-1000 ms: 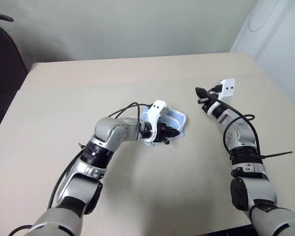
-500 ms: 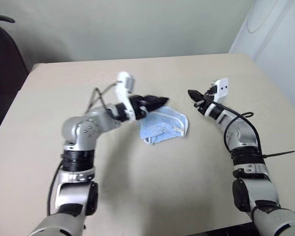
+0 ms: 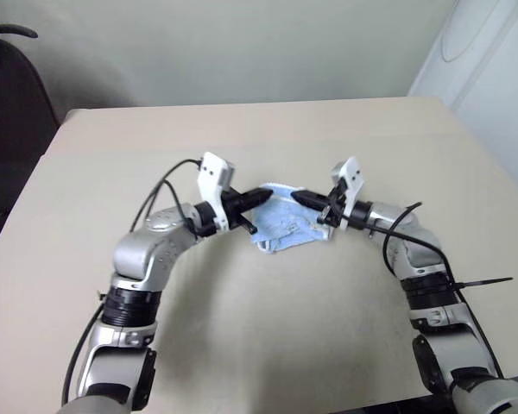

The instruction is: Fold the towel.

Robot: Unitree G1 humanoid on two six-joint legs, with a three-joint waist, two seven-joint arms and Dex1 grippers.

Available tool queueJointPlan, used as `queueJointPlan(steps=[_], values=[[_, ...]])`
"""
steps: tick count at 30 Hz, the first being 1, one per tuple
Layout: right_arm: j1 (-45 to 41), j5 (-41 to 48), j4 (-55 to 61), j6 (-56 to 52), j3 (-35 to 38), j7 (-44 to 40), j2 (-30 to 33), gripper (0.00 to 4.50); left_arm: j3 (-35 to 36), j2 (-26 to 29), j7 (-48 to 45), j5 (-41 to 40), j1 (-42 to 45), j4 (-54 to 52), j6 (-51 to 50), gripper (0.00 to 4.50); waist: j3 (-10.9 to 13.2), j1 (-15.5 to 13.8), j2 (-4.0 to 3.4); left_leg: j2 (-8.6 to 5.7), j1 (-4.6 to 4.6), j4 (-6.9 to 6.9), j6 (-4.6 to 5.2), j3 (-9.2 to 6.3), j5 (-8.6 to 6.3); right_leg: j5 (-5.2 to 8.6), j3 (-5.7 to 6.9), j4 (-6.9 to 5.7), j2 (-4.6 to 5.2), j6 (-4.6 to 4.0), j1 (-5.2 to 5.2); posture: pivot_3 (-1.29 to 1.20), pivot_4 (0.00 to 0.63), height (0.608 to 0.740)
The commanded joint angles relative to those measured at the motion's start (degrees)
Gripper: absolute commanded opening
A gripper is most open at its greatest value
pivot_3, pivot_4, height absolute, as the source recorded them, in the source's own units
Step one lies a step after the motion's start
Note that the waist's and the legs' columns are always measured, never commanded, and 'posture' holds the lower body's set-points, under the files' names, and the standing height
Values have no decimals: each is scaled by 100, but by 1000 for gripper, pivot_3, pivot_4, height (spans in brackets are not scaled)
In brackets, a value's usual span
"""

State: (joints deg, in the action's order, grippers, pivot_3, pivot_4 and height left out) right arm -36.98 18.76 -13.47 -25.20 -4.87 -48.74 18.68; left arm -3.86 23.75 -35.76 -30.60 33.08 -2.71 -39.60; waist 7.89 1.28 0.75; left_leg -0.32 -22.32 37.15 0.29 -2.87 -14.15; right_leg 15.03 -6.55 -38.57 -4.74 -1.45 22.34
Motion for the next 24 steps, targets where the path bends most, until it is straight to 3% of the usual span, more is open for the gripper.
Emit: queueJointPlan(steps=[1,6,13,18,24], values=[[79,-337,-245,154,-205,85,27,0,-564,39,-246,664,-172,407,449,36,0,8,0,0,1,-1,1,0,-1,0,0,0,0,0,0,0,150,740],[197,-624,-538,363,-345,171,-40,0,-779,99,-387,1085,-414,873,608,36,-5,31,-2,1,0,-9,1,0,-1,0,0,-6,-2,0,9,0,150,740],[124,168,257,-110,411,-160,315,0,1400,-357,104,-770,-255,-188,93,36,-3,28,1,0,2,-2,7,4,-4,0,1,-7,-1,0,-2,0,150,740],[-105,548,56,-817,797,-290,758,1565,2140,341,187,-928,-792,-620,-65,0,-4,50,0,0,14,-4,5,8,-3,2,-1,5,-2,3,-17,0,150,740],[-542,772,-739,-1546,867,-616,918,3671,2784,693,363,-1173,-1714,-1069,-138,0,-4,78,1,0,21,-10,5,8,-3,3,-3,3,-2,4,-15,0,150,740]])
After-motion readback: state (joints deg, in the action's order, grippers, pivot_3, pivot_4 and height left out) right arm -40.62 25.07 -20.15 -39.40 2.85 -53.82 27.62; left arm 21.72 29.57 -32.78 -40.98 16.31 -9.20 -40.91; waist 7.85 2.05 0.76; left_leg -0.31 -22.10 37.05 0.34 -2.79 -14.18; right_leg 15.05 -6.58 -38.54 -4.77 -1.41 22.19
